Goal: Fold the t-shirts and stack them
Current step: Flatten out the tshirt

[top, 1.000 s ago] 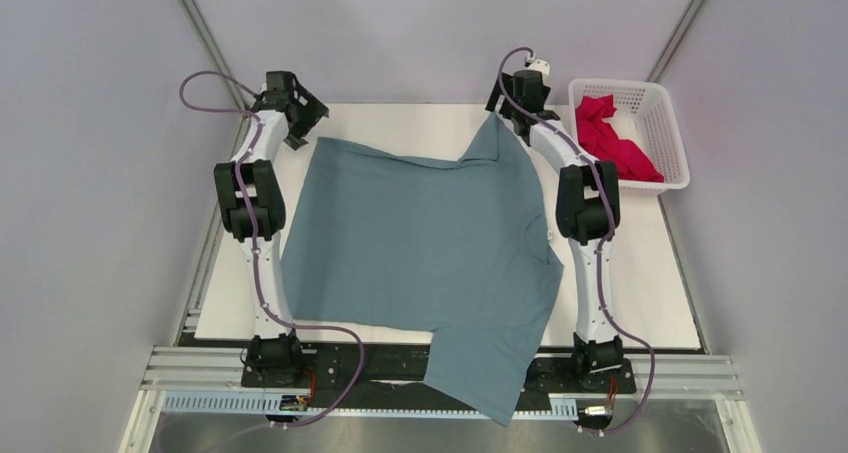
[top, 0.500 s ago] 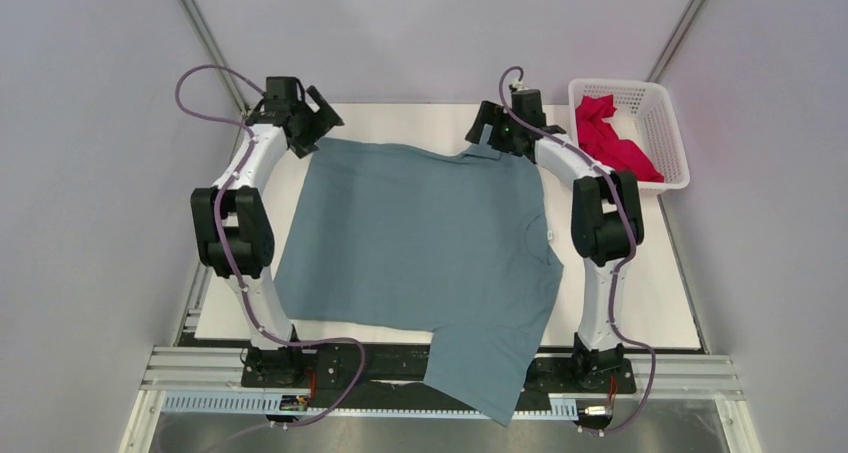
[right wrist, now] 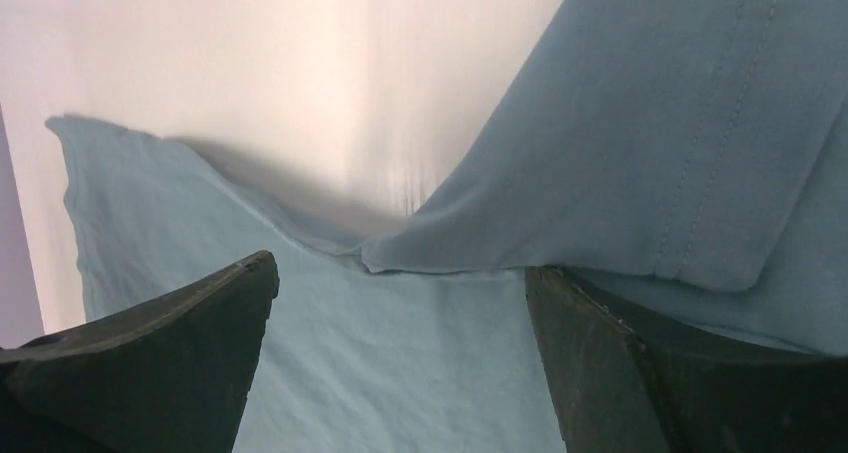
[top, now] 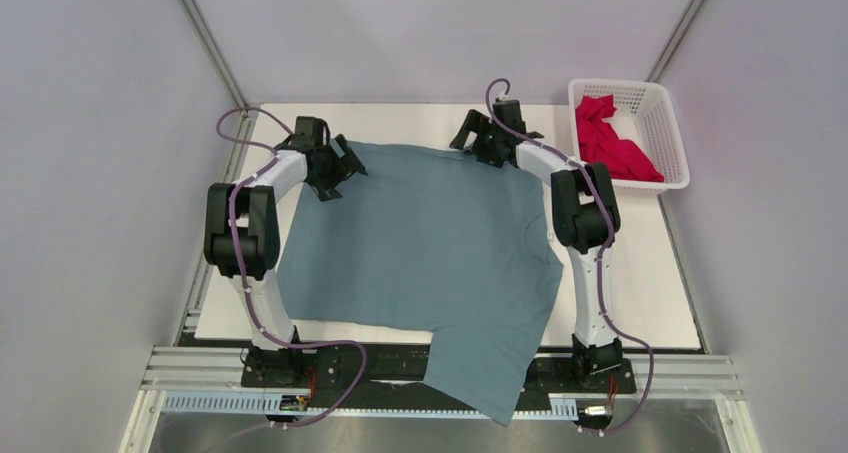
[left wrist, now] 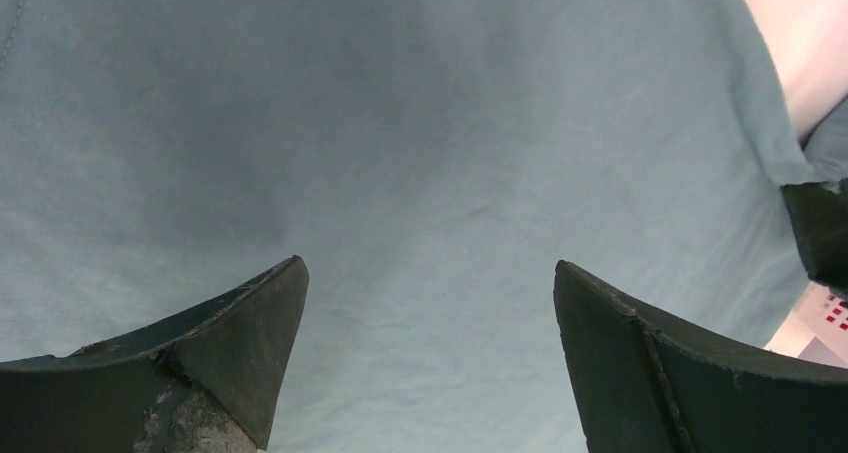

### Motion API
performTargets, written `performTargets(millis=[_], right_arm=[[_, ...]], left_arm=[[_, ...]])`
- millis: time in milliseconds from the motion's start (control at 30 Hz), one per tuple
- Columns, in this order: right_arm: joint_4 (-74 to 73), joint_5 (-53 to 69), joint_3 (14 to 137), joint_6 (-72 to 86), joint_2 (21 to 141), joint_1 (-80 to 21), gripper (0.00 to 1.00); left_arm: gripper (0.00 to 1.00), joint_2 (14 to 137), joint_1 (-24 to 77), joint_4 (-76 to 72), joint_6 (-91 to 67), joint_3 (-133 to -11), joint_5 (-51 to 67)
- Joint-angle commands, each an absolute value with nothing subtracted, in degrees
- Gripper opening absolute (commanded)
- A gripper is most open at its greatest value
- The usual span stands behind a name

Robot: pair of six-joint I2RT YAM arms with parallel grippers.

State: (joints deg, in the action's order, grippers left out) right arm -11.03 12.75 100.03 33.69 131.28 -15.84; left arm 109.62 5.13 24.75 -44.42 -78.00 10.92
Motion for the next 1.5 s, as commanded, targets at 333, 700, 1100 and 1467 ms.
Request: performTargets(millis=[333,700,1100,1467], right_arm=[[8.91,1.14,125.91,36.99,150.24,-16.74,1.0],[16.25,0.02,134.38,21.17,150.24,-17.01,1.0],[22.56,11.46,141.48,-2.2,158.64,-20.3,1.0],[4.95,8.19,131.99,3.35,142.18,-18.19,1.0]], left_arm=[[1.0,108.53,4.87,20.28,-42.28,-75.19,12.19],[1.0,109.14,4.86,22.62,-42.4,-77.11,11.39],[1.0,106.29,4.92,25.13,-43.85,-74.09,11.92],[1.0,105.71,4.85,26.71,-43.27,-74.04,12.07]])
